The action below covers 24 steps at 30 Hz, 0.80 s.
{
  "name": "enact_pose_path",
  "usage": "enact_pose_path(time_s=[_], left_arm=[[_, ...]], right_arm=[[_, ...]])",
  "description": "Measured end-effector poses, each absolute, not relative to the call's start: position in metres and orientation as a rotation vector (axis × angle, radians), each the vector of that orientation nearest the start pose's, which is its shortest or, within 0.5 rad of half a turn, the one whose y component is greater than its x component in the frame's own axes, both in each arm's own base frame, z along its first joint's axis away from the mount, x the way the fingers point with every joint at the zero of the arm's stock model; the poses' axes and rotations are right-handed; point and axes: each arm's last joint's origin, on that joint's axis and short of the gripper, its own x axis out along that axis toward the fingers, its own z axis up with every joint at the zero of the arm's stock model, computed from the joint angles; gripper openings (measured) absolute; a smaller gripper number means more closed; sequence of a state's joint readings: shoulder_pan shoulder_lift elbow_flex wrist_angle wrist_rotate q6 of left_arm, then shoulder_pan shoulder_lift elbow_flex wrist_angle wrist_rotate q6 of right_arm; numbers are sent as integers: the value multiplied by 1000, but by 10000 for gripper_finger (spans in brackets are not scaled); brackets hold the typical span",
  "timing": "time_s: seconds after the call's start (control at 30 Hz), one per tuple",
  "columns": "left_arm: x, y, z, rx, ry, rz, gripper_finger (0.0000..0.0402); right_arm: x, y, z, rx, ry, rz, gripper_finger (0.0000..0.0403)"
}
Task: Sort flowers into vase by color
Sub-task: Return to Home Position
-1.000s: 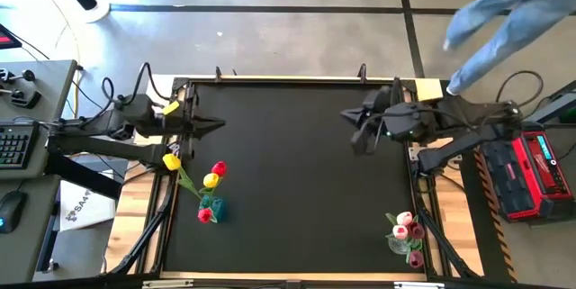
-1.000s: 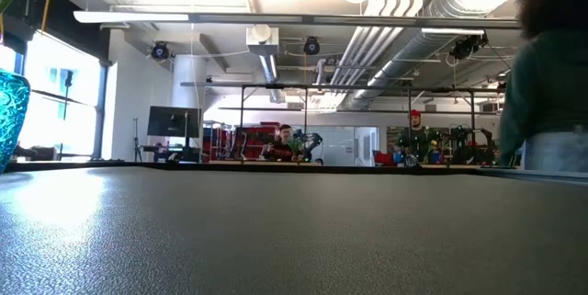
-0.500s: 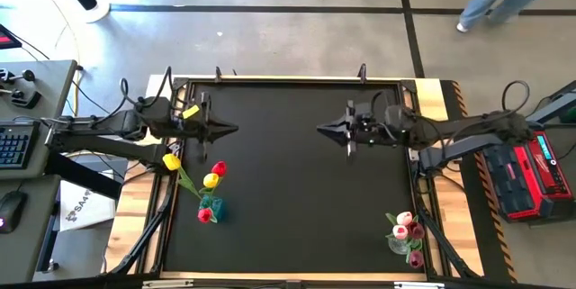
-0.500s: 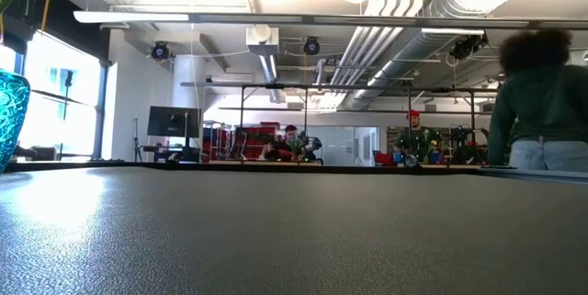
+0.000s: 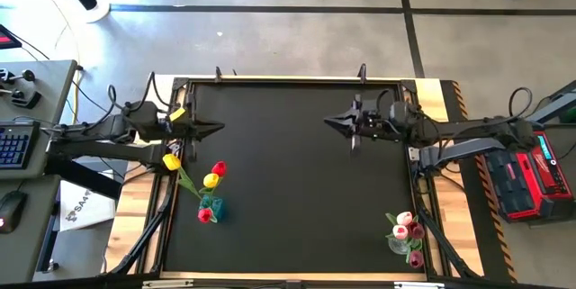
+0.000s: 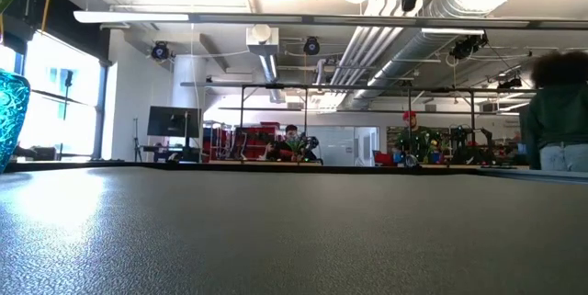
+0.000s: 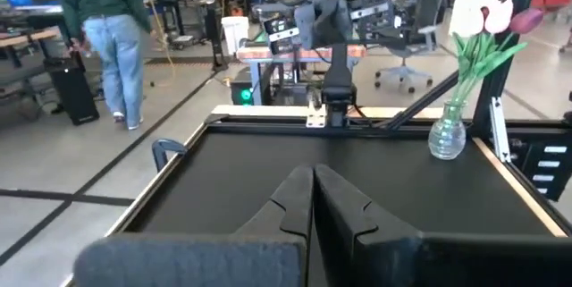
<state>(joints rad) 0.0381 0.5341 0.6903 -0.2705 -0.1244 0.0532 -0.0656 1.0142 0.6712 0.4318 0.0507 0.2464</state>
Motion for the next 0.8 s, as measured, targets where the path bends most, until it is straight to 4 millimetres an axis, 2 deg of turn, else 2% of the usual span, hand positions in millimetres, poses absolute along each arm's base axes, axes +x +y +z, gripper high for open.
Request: enact_pose_path(time_s=[0.13,0.37,0.57,0.8], left_arm=[[112,10,310,6,104,210,0],[104,16,302,-103,128,448,0],[105,13,303,-31,134,349,0],[90,12,308,12,78,327,0]], right_arm=[[226,-25,308,202,-80,-157,0],[237,-31,293,292,-9,-204,0],[239,-29,293,215,-4,-153,0],[233,-28,298,89,-6,-144,0]])
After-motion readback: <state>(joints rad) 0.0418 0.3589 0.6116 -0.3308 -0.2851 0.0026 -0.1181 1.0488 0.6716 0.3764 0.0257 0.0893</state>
